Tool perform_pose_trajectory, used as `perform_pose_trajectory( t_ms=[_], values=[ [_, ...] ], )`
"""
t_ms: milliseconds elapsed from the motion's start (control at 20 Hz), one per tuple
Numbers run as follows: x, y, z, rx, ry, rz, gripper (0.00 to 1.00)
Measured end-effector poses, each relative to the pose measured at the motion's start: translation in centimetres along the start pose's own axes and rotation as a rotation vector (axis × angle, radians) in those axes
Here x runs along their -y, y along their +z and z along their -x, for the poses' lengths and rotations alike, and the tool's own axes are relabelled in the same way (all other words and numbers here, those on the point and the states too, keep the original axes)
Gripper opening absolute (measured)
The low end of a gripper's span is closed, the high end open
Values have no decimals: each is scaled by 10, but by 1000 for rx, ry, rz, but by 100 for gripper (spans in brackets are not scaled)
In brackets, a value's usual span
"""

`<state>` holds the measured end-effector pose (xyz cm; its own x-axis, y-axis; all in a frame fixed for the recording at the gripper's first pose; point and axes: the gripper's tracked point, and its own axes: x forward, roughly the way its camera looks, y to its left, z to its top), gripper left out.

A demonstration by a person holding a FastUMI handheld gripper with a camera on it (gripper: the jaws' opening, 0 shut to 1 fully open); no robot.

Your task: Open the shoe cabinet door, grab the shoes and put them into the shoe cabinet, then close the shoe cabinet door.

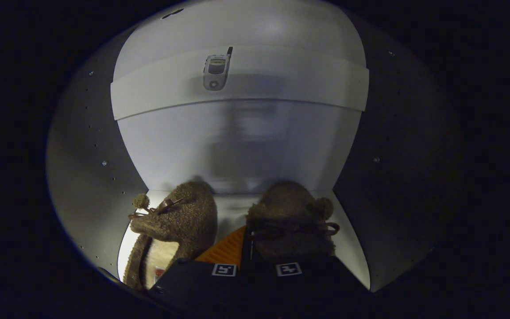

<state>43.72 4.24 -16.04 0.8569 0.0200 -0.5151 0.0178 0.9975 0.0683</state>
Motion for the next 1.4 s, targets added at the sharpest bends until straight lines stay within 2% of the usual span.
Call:
perform_pose_trajectory(
  t_ms=[50, 250, 400, 500, 650, 850, 1050, 1100, 1400],
  values=[
    [-3, -1, 1, -3, 2, -3, 23],
    [-4, 1, 23, 7, -21, 18, 77],
    [-5, 3, 45, 1, -11, 14, 90],
    [-5, 1, 63, -1, -3, 23, 96],
    [-8, 6, 99, 42, 23, 50, 98],
    [-12, 28, 153, 211, 51, 43, 98],
    [-18, 50, 238, 463, 48, 75, 97],
    [-22, 48, 274, 504, 39, 72, 97],
    [-11, 33, 419, 698, 33, 65, 98]
  ],
)
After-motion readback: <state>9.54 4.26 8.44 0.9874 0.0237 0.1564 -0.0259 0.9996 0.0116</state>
